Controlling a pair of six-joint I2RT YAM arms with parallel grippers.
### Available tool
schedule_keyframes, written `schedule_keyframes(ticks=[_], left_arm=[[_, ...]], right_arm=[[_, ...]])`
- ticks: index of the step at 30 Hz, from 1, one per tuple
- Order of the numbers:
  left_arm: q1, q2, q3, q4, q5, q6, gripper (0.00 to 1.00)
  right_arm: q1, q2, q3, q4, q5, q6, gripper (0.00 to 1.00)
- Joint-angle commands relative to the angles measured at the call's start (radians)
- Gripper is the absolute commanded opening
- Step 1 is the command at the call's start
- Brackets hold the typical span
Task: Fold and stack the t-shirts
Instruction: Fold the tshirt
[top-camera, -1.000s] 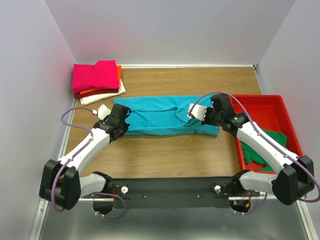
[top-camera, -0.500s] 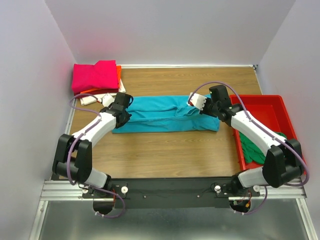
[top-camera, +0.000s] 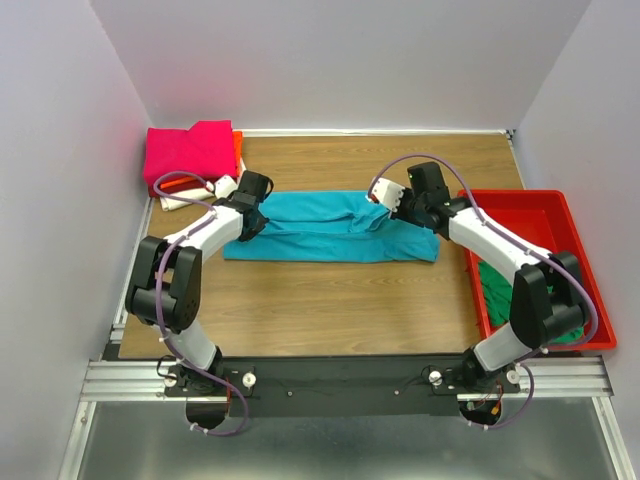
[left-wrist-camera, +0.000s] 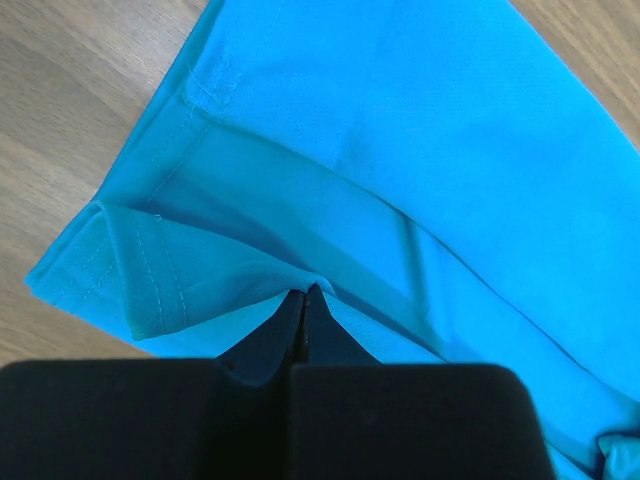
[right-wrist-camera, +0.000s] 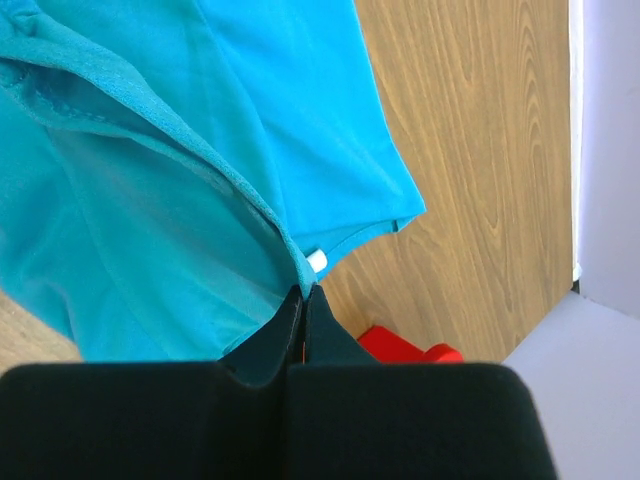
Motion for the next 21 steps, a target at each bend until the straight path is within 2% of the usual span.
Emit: schedule_keyframes(ticks=[1, 10, 14, 15, 17, 21], left_arm=[[0.011, 0.032, 0.026, 0.009, -0.032, 0.024, 0.0], [0.025, 0.068, 0.05, 0.007, -0.028, 0.029, 0.0], [0.038, 0.078, 0.063, 0.006, -0.005, 0.042, 0.05], [0.043, 0.078, 0.064, 0.002, -0.003, 0.038, 0.12], [0.057, 0.062, 0.064, -0.004, 0.012, 0.024, 0.2], [0.065, 0.023, 0.07, -0.005, 0.052, 0.042, 0.29]], right_arm=[[-0.005, 0.041, 0.048, 0.035, -0.006, 0.023, 0.01], [-0.005, 0.108, 0.1, 0.039, 0.009, 0.04, 0.01], [-0.005, 0.139, 0.126, 0.039, 0.009, 0.044, 0.01], [-0.007, 0.145, 0.132, 0.039, 0.011, 0.046, 0.01], [-0.005, 0.18, 0.152, 0.041, 0.018, 0.052, 0.01], [-0.005, 0.222, 0.184, 0.044, 0.025, 0.061, 0.01]])
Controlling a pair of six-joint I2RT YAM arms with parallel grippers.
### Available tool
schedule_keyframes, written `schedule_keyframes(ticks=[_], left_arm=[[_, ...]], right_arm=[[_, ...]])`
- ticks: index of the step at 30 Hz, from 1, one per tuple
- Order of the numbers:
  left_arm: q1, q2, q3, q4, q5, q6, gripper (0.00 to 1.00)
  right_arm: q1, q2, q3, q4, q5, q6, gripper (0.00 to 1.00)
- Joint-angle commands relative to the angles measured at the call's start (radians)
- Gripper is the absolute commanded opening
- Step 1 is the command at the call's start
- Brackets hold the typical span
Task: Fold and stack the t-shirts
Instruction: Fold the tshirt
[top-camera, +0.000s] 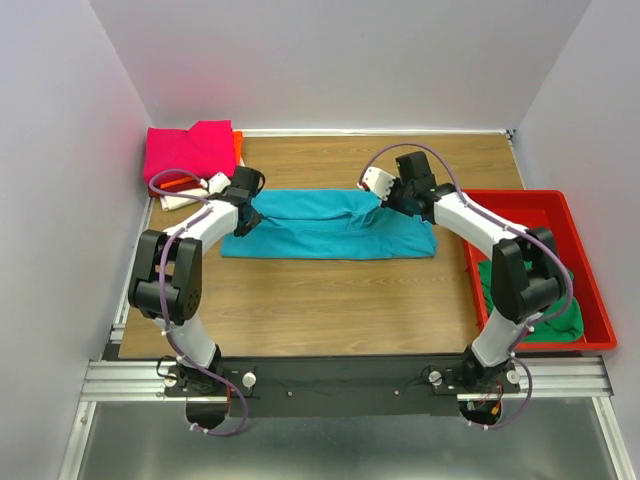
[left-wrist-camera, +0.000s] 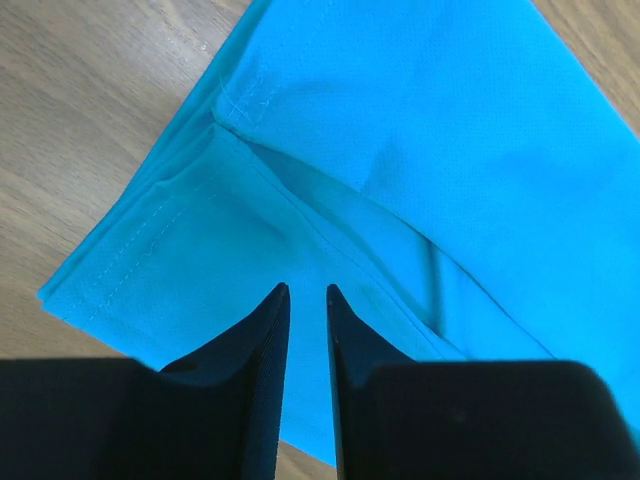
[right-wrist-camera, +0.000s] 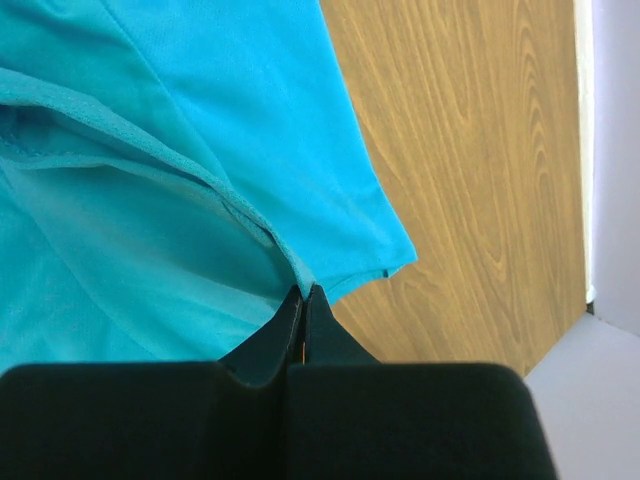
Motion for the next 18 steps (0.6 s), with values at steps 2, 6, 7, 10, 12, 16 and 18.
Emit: schedule_keyframes(ticks=[2, 6, 7, 10, 12, 16, 18], left_arm=[[0.018, -0.055, 0.036, -0.017, 0.052, 0.029, 0.3], [0.032, -0.11, 0.053, -0.037, 0.085, 0.068, 0.31], [0.036, -0.121, 0.058, -0.042, 0.088, 0.083, 0.31], [0.067, -0.2, 0.079, -0.011, 0.118, 0.225, 0.35], [0.093, -0.296, 0.076, 0.036, 0.164, 0.357, 0.41], [0.098, -0.536, -0.011, 0.184, 0.25, 0.675, 0.52], [0.099, -0.667, -0.085, 0.243, 0.263, 0.775, 0.56]], right_arm=[[-0.007, 0.085, 0.071, 0.023, 0.026, 0.032, 0.01], [-0.005, 0.157, 0.129, 0.036, 0.05, 0.047, 0.01], [-0.005, 0.171, 0.143, 0.037, 0.059, 0.056, 0.01], [-0.007, 0.235, 0.189, 0.054, 0.114, 0.092, 0.25], [-0.01, 0.27, 0.211, 0.129, 0.212, 0.145, 0.66], [-0.031, 0.239, 0.241, 0.151, 0.196, 0.317, 1.0], [-0.035, 0.18, 0.208, 0.14, 0.054, 0.342, 1.0]])
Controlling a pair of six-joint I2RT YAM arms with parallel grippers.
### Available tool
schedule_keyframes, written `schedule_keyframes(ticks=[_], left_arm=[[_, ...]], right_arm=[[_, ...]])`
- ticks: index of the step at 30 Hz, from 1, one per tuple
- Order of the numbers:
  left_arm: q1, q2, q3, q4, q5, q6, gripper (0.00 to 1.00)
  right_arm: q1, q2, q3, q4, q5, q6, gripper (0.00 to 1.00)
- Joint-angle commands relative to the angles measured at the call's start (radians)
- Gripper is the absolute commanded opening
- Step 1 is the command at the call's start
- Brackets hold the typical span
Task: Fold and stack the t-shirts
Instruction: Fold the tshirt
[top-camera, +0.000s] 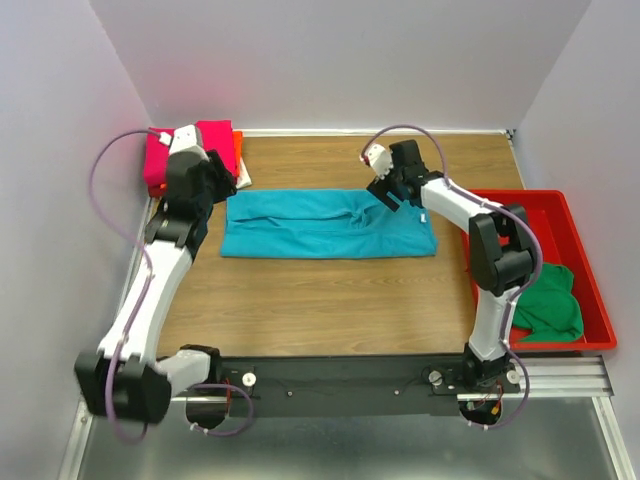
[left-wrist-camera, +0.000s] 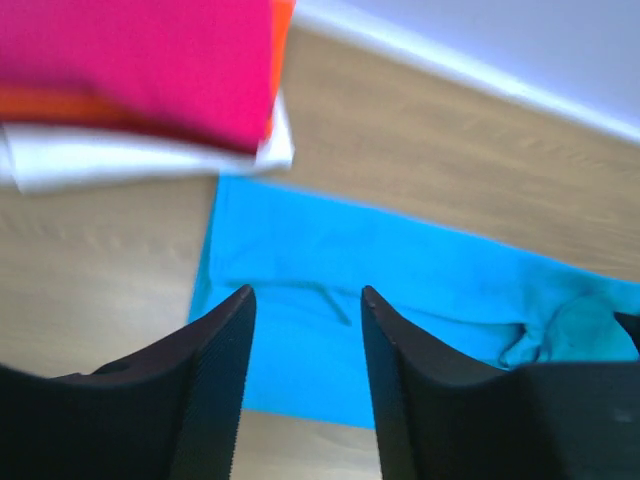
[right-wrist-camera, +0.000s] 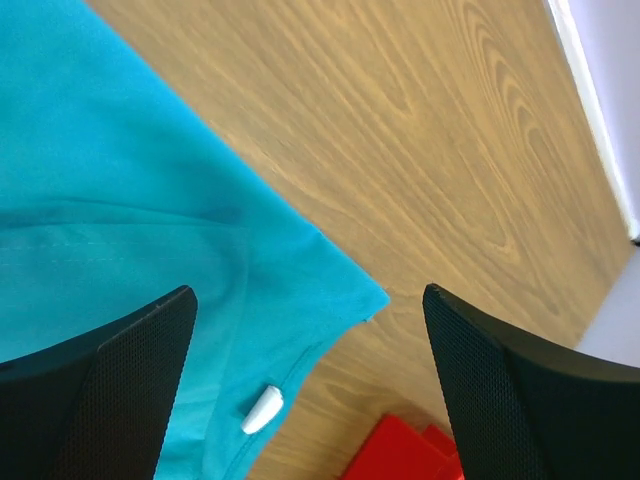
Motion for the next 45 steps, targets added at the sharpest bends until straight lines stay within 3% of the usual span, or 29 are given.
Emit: schedule_keyframes(ticks=[1, 6, 9, 10, 11, 13, 15, 34, 38, 41, 45], left_arm=[[-0.001, -0.226, -0.125, 0.165, 0.096, 0.338, 0.56], [-0.002, -0.361, -0.266, 0.226, 0.107, 0.355, 0.59], [-0.002, -0.376, -0.337, 0.242, 0.113, 0.349, 0.59], [-0.004, -0.377, -0.368, 0.243, 0.11, 0.349, 0.59], [-0.004, -0.376, -0.383, 0.247, 0.105, 0.349, 0.59], [-0.004, -0.368, -0.354, 0.213, 0.09, 0.348, 0.58], [-0.002, -0.379, -0.368, 0.24, 0.093, 0.352, 0.58], [-0.004, -0.356, -0.363, 0.247, 0.062, 0.36, 0.58], [-0.004, -0.365, -0.362, 0.245, 0.049, 0.36, 0.58], [-0.004, -0.38, -0.362, 0.24, 0.029, 0.36, 0.58], [-0.002, -0.412, -0.366, 0.242, -0.019, 0.357, 0.59]], right_arm=[[-0.015, -0.102, -0.001, -0.008, -0.243, 0.132, 1.0], [-0.015, -0.134, -0.038, -0.147, -0.533, 0.062, 0.99], [-0.013, -0.096, -0.021, -0.183, -0.519, 0.089, 0.73], [-0.013, -0.084, 0.003, -0.217, -0.518, 0.094, 0.49], [-0.013, -0.061, 0.011, -0.229, -0.512, 0.106, 0.36], [-0.01, -0.039, 0.034, -0.259, -0.512, 0.117, 0.2], [-0.007, -0.015, 0.048, -0.269, -0.498, 0.122, 0.16], [0.077, 0.147, 0.255, -0.294, -0.512, 0.233, 0.18], [0.079, 0.079, 0.267, -0.306, -0.501, 0.212, 0.3], [0.077, -0.001, 0.249, -0.315, -0.518, 0.172, 0.48], [0.079, -0.106, 0.158, -0.325, -0.697, 0.079, 0.65]])
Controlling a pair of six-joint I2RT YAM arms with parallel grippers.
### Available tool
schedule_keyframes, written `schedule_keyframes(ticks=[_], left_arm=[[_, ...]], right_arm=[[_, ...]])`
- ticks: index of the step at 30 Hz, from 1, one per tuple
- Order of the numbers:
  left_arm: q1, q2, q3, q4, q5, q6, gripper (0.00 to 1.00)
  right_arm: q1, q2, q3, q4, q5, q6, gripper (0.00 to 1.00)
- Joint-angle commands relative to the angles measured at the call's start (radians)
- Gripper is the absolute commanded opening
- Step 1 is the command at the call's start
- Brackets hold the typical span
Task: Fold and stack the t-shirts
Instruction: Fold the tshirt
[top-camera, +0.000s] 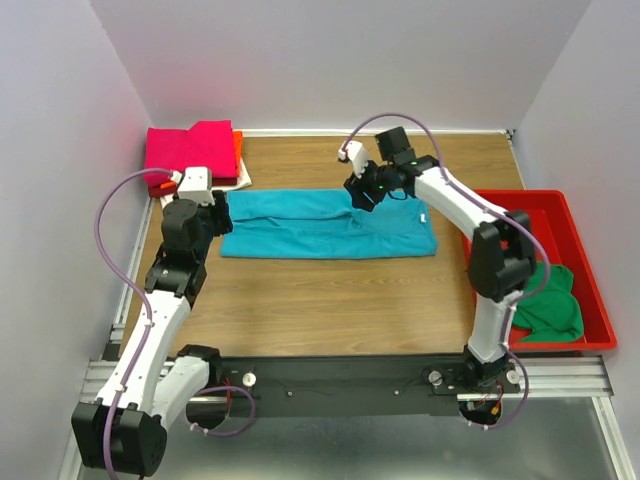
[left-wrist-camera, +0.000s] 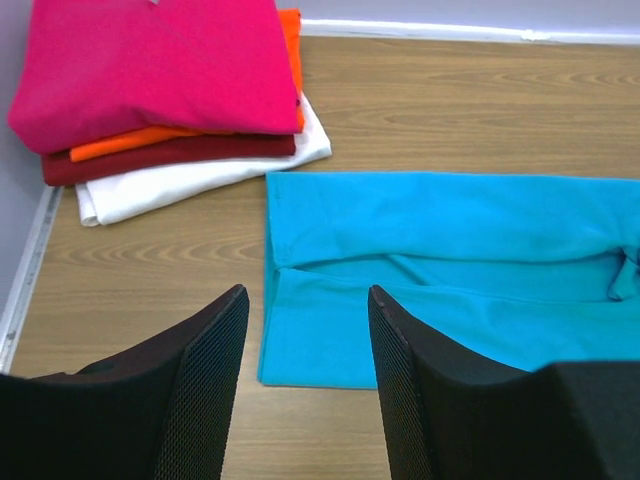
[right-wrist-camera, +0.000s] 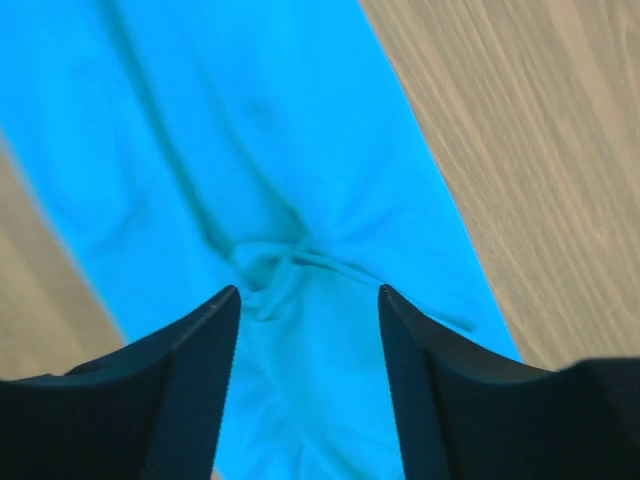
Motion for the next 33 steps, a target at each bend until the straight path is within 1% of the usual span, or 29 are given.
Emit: schedule_keyframes(ticks=[1, 2, 3, 4, 5, 6, 8, 9, 10, 12, 14, 16, 22, 33], left_arm=[[-0.002, -0.042, 0.018, 0.018, -0.076, 0.013, 0.6], [-0.002, -0.047, 0.018, 0.016, -0.094, 0.011, 0.6], [-0.002, -0.048, 0.019, 0.015, -0.103, 0.011, 0.6], [0.0, -0.05, 0.019, 0.015, -0.113, 0.011, 0.61], [-0.002, -0.05, 0.021, 0.012, -0.131, 0.008, 0.61], [-0.002, -0.053, 0.021, 0.01, -0.139, 0.003, 0.63], [0.0, -0.055, 0.021, 0.007, -0.169, 0.0, 0.69], [-0.002, -0.056, 0.022, 0.005, -0.177, -0.003, 0.69], [-0.002, -0.058, 0.019, 0.004, -0.185, -0.006, 0.73], [-0.002, -0.056, 0.019, 0.005, -0.182, -0.006, 0.77], [-0.002, -0.048, 0.016, 0.008, -0.159, -0.001, 0.77], [-0.002, -0.033, 0.018, 0.016, -0.121, 0.002, 0.77], [0.0, -0.012, 0.018, 0.022, -0.071, 0.006, 0.77], [-0.002, -0.019, 0.016, 0.024, -0.071, 0.009, 0.77]], right_arm=[[0.003, -0.134, -0.075, -0.037, -0.228, -0.13, 0.66], [0.014, -0.165, -0.125, -0.053, -0.32, -0.157, 0.7], [0.023, -0.18, -0.152, -0.055, -0.357, -0.205, 0.7], [0.034, -0.194, -0.178, -0.057, -0.386, -0.206, 0.73], [0.066, -0.217, -0.236, -0.058, -0.415, -0.256, 0.75], [0.086, -0.23, -0.26, -0.058, -0.413, -0.276, 0.77], [0.151, -0.245, -0.319, -0.055, -0.381, -0.322, 0.78], [0.176, -0.245, -0.334, -0.055, -0.362, -0.332, 0.79], [0.196, -0.247, -0.345, -0.052, -0.342, -0.341, 0.79], [0.248, -0.24, -0.369, -0.046, -0.286, -0.339, 0.79], [0.276, -0.231, -0.374, -0.046, -0.264, -0.324, 0.8], [0.281, -0.224, -0.374, -0.044, -0.261, -0.307, 0.8], [0.282, -0.236, -0.371, -0.043, -0.216, -0.301, 0.8], [0.284, -0.234, -0.377, -0.032, -0.215, -0.301, 0.8]])
